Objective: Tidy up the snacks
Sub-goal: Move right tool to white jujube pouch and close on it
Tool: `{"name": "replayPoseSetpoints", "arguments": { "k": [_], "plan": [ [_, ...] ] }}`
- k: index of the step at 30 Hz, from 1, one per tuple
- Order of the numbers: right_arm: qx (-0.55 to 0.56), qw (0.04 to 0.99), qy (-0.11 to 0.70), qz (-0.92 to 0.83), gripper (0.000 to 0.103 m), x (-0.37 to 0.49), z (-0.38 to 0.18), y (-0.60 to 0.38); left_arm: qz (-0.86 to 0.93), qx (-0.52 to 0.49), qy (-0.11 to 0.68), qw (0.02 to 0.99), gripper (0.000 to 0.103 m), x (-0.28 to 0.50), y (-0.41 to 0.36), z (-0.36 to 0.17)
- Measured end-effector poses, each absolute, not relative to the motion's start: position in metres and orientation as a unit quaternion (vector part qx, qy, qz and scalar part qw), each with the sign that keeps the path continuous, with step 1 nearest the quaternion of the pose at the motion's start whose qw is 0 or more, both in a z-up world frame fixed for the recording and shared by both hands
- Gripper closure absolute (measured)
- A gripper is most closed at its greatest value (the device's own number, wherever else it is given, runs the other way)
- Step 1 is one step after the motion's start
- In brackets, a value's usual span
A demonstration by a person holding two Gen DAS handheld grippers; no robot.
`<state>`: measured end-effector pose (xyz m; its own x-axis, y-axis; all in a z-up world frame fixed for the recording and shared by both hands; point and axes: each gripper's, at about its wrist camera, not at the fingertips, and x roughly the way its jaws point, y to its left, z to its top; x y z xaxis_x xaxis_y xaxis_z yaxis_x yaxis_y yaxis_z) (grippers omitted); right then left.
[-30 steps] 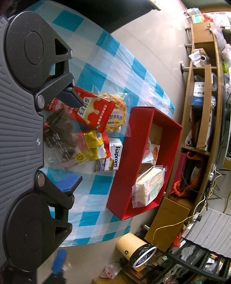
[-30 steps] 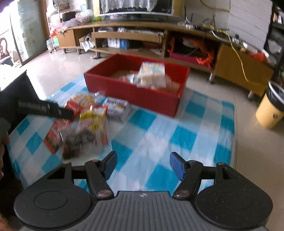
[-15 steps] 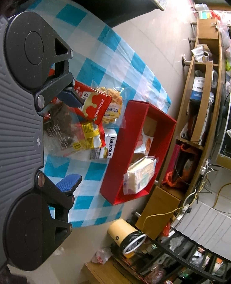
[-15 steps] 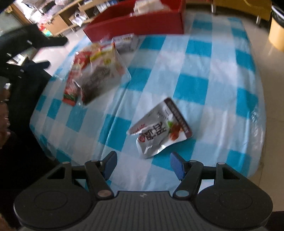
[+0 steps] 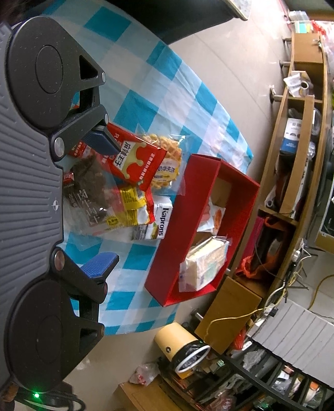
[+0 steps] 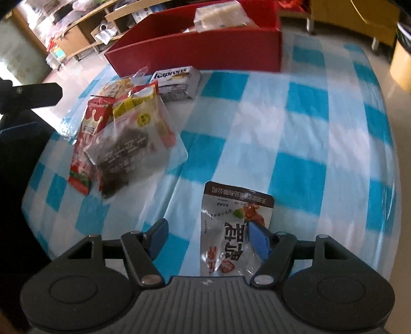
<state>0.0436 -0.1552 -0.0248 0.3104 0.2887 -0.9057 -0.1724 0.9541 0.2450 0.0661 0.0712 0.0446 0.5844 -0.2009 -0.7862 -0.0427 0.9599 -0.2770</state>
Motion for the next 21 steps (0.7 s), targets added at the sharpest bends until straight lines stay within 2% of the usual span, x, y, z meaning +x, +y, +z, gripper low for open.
{"name": "replayPoseSetpoints", "arguments": {
  "k": [6,8,10,12,15,21],
  "plan": [
    [0.006,0.806,0.568,0.165,0.034,0.041,-0.026,-0.158,-0.066,-0.105,0.477,0.870,0.012,0.067,0.058,0.031],
    [-0.007,0.804,0.568,0.174,0.027,0.038,-0.028,-0.158,-0.064,-0.097,0.479,0.870,0.012,0.071,0.055,0.029],
    [-0.006,0.800,0.572,0.183,0.009,0.038,-0.031,-0.158,-0.081,-0.081,0.477,0.872,0.011,0.078,0.052,0.030],
    [-0.001,0.795,0.575,0.194,0.000,0.039,-0.034,-0.158,-0.103,-0.059,0.475,0.872,0.010,0.083,0.046,0.032],
    [-0.019,0.794,0.574,0.200,0.000,0.041,-0.038,-0.154,-0.144,-0.001,0.476,0.868,0.009,0.086,0.030,0.029],
    [-0.010,0.782,0.579,0.229,0.000,0.043,-0.036,-0.167,-0.208,0.203,0.443,0.848,0.009,0.071,-0.008,0.008]
  ]
}}
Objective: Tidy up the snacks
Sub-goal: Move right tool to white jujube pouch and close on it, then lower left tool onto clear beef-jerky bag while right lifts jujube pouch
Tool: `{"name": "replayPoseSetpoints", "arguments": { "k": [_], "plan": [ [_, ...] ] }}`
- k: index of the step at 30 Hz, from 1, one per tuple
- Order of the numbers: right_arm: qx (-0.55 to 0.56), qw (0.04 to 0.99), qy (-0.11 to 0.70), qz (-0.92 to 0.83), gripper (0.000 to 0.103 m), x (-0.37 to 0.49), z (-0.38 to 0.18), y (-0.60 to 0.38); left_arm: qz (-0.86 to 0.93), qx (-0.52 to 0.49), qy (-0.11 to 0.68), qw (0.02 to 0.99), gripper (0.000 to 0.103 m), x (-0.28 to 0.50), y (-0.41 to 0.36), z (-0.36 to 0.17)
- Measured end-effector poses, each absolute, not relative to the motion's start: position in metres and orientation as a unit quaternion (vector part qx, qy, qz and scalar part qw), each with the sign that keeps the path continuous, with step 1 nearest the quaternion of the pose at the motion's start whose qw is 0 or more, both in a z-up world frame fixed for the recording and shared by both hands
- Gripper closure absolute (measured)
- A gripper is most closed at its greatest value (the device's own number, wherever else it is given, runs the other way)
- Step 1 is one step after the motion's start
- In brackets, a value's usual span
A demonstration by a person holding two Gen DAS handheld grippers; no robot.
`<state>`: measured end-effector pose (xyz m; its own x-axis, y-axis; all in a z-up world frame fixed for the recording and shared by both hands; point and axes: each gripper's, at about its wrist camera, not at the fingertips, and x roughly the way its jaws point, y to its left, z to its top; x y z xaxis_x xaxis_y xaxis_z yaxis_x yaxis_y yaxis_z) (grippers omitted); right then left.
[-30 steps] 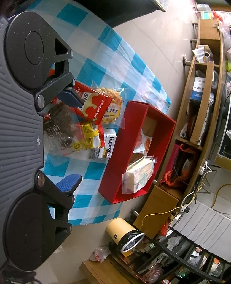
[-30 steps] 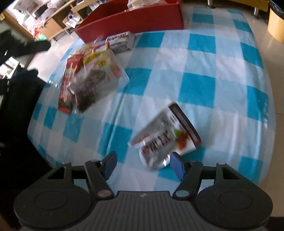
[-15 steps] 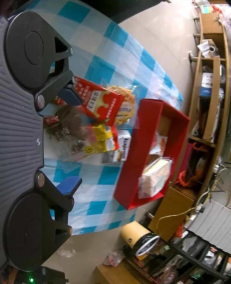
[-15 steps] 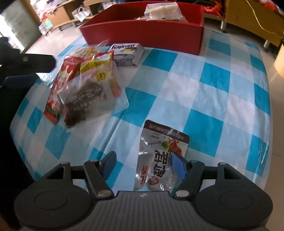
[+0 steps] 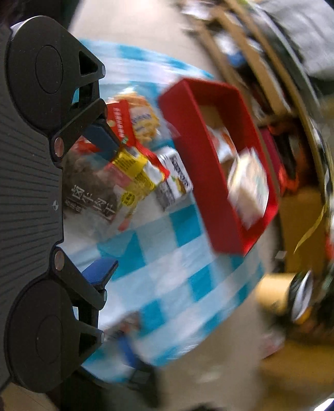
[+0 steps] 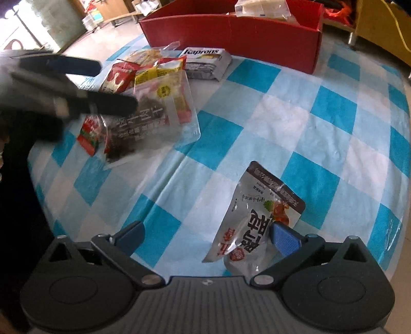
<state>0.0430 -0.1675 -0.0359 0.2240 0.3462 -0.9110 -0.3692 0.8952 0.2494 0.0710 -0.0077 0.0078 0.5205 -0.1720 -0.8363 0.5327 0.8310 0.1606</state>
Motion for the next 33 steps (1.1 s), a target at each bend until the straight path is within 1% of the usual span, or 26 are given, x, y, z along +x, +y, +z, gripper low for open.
{"name": "replayPoseSetpoints", "arguments": {
  "k": [4,7,9,10,12,15,18,19,21,22,24,26,29,31,33],
  "plan": [
    [-0.010,0.781,0.584,0.221,0.000,0.041,-0.037,-0.179,-0.251,0.257,0.455,0.815,0.009,0.070,-0.018,-0.017],
    [0.002,0.783,0.580,0.222,0.000,0.042,-0.037,-0.182,-0.232,0.279,0.475,0.802,0.009,0.083,-0.018,-0.038],
    [0.017,0.782,0.580,0.228,0.000,0.046,-0.037,-0.186,-0.218,0.300,0.478,0.796,0.007,0.090,-0.018,-0.050],
    [0.026,0.779,0.582,0.231,0.000,0.049,-0.037,-0.189,-0.215,0.300,0.478,0.797,0.003,0.091,-0.018,-0.054],
    [0.041,0.776,0.585,0.233,0.000,0.054,-0.037,-0.193,-0.215,0.277,0.492,0.797,0.008,0.094,-0.016,-0.053],
    [0.056,0.771,0.589,0.237,0.000,0.059,-0.037,-0.197,-0.197,0.275,0.499,0.798,0.013,0.090,-0.019,-0.053],
    [0.048,0.771,0.586,0.246,0.000,0.058,-0.037,-0.196,-0.175,0.266,0.503,0.804,0.024,0.082,-0.017,-0.047],
    [0.046,0.772,0.584,0.246,0.000,0.058,-0.037,-0.196,-0.172,0.253,0.508,0.805,0.030,0.081,-0.016,-0.045],
    [0.045,0.775,0.581,0.245,0.000,0.057,-0.036,-0.197,-0.167,0.217,0.521,0.809,0.032,0.075,-0.010,-0.040],
    [0.045,0.777,0.580,0.240,0.000,0.057,-0.036,-0.198,-0.165,0.213,0.523,0.809,0.032,0.072,-0.011,-0.038],
    [0.038,0.781,0.581,0.227,0.000,0.057,-0.034,-0.200,-0.163,0.228,0.521,0.806,0.026,0.062,-0.016,-0.040],
    [0.027,0.788,0.580,0.205,0.000,0.057,-0.034,-0.202,-0.157,0.248,0.515,0.805,0.011,0.052,-0.024,-0.046],
    [0.027,0.789,0.582,0.194,0.000,0.057,-0.034,-0.204,-0.176,0.283,0.508,0.794,0.005,0.038,-0.037,-0.056],
    [0.025,0.790,0.581,0.195,0.000,0.058,-0.034,-0.204,-0.173,0.320,0.477,0.800,0.000,0.030,-0.046,-0.057],
    [0.024,0.791,0.579,0.196,0.000,0.059,-0.035,-0.204,-0.174,0.316,0.482,0.799,0.004,0.032,-0.046,-0.057]
  ]
}}
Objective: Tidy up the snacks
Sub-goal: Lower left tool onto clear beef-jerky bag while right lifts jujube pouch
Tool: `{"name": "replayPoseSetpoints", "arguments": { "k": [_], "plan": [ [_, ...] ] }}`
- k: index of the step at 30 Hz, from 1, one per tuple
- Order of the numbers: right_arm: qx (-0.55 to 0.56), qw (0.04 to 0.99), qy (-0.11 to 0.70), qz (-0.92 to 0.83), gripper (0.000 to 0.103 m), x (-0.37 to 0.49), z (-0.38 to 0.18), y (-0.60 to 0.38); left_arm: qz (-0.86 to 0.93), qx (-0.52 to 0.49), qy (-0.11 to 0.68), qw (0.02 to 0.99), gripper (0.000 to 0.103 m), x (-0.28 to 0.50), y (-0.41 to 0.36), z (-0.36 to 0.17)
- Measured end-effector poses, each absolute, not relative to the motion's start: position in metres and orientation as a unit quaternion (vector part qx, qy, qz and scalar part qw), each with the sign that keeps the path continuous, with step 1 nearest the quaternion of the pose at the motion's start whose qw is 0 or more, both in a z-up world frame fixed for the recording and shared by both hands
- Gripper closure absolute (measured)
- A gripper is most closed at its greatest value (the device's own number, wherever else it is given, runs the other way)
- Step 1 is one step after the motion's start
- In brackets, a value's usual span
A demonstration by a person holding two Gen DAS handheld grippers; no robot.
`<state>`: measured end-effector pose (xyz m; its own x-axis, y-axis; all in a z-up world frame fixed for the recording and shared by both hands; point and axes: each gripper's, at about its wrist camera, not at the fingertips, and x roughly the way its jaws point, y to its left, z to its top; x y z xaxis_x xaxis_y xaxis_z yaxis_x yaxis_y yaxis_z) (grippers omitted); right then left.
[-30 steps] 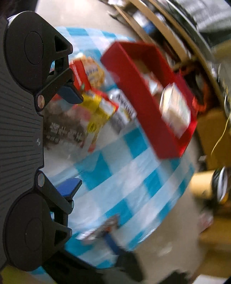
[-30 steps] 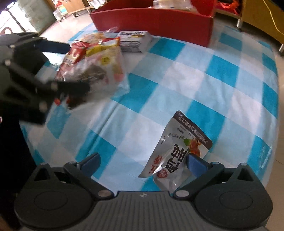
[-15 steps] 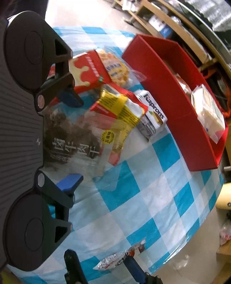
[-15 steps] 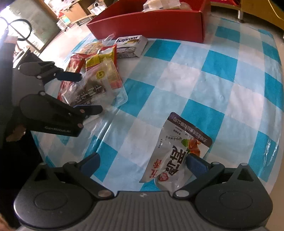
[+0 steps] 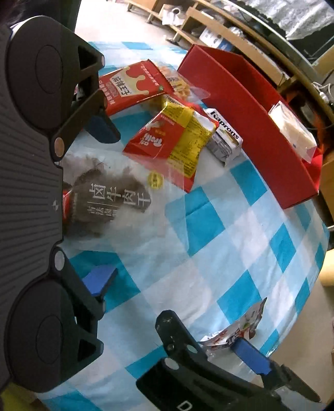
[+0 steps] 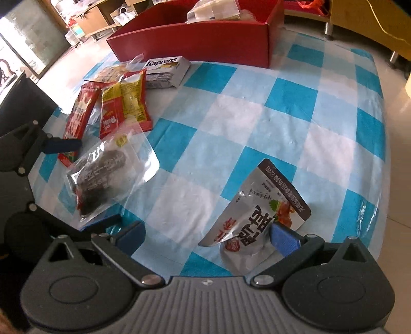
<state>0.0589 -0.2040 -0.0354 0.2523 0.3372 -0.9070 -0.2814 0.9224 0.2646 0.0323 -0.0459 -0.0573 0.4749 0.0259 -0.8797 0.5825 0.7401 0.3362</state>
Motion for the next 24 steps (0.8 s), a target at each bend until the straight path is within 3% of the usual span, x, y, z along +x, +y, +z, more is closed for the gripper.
{"name": "replayPoseSetpoints", "arguments": {
  "k": [2,7,10,11,15,16,17,19,24],
  "plan": [
    [0.036,0.790,0.580,0.195,0.000,0.060,-0.035,-0.207,-0.191,0.272,0.508,0.794,0.031,0.039,-0.041,-0.052],
    [0.081,0.789,0.576,0.198,0.000,0.062,-0.037,-0.221,-0.173,0.271,0.504,0.802,0.049,0.030,-0.039,-0.045],
    [0.078,0.795,0.569,0.194,0.000,0.059,-0.038,-0.219,-0.178,0.228,0.506,0.813,0.064,0.028,-0.034,-0.033],
    [0.070,0.795,0.570,0.196,0.000,0.059,-0.038,-0.216,-0.178,0.212,0.510,0.815,0.065,0.029,-0.030,-0.030],
    [0.072,0.790,0.577,0.196,0.000,0.063,-0.038,-0.218,-0.183,0.179,0.535,0.805,0.054,0.037,-0.027,-0.036],
    [0.070,0.788,0.579,0.197,0.000,0.064,-0.037,-0.217,-0.184,0.169,0.536,0.806,0.046,0.038,-0.024,-0.036],
    [0.067,0.789,0.579,0.194,0.000,0.063,-0.036,-0.216,-0.192,0.169,0.534,0.806,0.028,0.038,-0.023,-0.036],
    [0.049,0.793,0.577,0.189,0.000,0.062,-0.037,-0.211,-0.173,0.189,0.518,0.816,0.011,0.038,-0.021,-0.036],
    [-0.031,0.799,0.572,0.183,0.000,0.055,-0.040,-0.192,-0.175,0.208,0.548,0.791,0.010,0.043,-0.011,-0.054]
  ]
}}
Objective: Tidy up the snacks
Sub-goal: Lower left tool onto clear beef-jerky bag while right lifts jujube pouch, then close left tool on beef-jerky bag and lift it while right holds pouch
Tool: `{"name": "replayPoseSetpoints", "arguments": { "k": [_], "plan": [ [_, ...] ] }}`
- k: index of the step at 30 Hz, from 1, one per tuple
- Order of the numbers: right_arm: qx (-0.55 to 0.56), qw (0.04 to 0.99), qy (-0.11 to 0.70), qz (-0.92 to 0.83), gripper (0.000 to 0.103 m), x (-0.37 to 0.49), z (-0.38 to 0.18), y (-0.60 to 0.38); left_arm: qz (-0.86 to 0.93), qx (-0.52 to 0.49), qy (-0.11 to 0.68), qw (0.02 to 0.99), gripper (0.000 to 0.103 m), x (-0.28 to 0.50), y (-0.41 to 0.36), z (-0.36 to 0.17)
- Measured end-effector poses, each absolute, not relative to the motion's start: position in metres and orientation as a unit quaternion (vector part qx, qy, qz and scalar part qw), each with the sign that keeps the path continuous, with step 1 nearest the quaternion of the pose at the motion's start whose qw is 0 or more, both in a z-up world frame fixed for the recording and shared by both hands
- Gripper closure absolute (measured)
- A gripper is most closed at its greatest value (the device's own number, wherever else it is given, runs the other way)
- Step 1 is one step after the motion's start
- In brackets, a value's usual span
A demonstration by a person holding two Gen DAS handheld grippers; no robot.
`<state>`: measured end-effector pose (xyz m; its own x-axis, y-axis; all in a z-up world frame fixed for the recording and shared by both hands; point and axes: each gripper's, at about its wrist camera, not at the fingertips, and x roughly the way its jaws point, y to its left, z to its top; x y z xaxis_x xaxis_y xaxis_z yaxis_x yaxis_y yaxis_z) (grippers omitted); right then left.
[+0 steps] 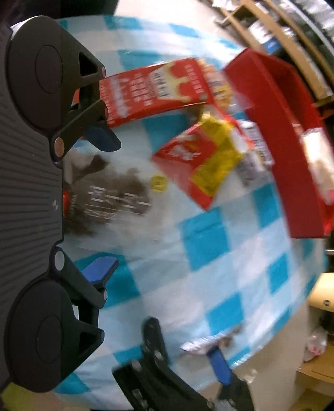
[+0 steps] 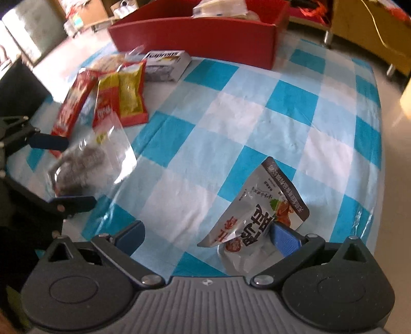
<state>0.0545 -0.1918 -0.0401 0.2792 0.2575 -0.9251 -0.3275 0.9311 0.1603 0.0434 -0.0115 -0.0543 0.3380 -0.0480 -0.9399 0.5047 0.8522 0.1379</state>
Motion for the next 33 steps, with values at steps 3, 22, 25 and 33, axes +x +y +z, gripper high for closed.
{"name": "replayPoseSetpoints", "arguments": {
  "k": [3,22,25,33],
  "plan": [
    [-0.037,0.802,0.567,0.183,0.007,0.054,-0.040,-0.196,-0.184,0.216,0.541,0.792,0.014,0.039,-0.011,-0.058],
    [0.052,0.831,0.536,0.138,0.058,0.054,-0.015,-0.242,-0.213,0.133,0.518,0.818,0.064,0.026,-0.016,-0.024],
    [0.052,0.829,0.539,0.139,0.058,0.056,-0.018,-0.240,-0.213,0.116,0.526,0.816,0.063,0.030,-0.013,-0.024],
    [0.067,0.817,0.560,0.116,0.049,0.059,-0.027,-0.247,-0.198,0.146,0.544,0.802,0.044,0.032,-0.025,-0.044]
  ]
}}
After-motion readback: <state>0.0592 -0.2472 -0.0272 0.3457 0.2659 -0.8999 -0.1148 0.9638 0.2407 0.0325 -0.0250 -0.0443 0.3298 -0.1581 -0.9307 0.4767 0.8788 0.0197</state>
